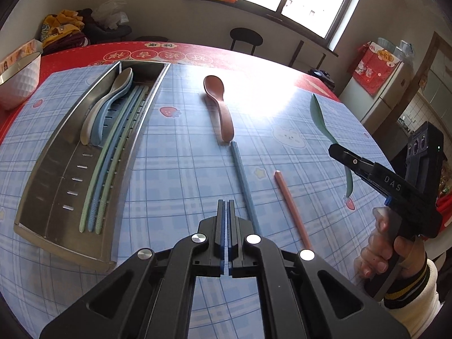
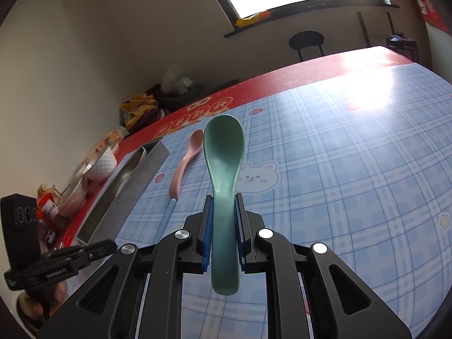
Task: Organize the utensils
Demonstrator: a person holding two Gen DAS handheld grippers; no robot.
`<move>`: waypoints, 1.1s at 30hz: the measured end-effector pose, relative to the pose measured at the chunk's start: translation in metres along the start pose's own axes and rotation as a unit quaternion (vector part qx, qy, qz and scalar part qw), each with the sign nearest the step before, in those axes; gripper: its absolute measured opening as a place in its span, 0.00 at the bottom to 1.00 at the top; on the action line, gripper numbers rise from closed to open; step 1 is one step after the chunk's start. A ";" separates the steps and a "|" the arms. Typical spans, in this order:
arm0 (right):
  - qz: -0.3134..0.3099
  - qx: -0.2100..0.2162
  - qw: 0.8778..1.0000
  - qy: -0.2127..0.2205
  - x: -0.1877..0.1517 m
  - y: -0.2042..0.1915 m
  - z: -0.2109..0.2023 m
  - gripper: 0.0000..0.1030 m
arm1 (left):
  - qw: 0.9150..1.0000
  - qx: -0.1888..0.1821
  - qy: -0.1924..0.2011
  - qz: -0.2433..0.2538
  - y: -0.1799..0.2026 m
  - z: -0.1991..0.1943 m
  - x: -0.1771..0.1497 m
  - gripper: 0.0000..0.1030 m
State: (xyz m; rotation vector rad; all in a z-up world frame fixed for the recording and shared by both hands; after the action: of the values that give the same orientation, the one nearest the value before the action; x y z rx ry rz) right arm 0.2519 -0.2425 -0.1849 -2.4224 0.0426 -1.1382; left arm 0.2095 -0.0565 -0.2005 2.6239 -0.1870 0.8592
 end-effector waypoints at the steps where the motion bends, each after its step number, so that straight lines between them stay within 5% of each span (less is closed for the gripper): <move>1: 0.001 0.002 1.000 0.001 0.000 0.001 -0.001 0.14 | 1.000 0.000 -0.006 0.009 0.005 0.003 -0.003 0.03; 8: 0.005 0.009 1.000 0.005 0.001 0.002 -0.004 0.14 | 0.997 0.008 -0.032 0.066 0.038 0.026 -0.020 0.10; 17: 0.012 0.017 1.000 0.009 0.001 0.003 -0.007 0.14 | 0.994 0.054 -0.020 0.092 0.041 0.040 -0.017 0.11; 27: 0.016 0.020 1.000 0.012 0.000 0.005 -0.010 0.14 | 0.993 0.064 -0.006 0.098 0.042 0.039 -0.017 0.07; 33: 0.023 0.022 0.999 0.015 0.000 0.007 -0.011 0.14 | 0.996 0.035 0.026 0.074 0.040 0.024 -0.017 0.06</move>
State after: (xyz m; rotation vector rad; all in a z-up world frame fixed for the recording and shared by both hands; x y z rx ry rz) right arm 0.2449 -0.2535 -0.1817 -2.3548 0.0804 -1.1428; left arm 0.1996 -0.1020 -0.2156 2.6748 -0.3469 0.9982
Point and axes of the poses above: each gripper's, at about its wrist camera, not at the fingertips, and z roughly the way its jaws point, y to its right, x to its top, the point moved 7 cm from there along z, roughly the way its jaws point, and after that the axes turned 4 degrees about -z, right-handed, at the moved point
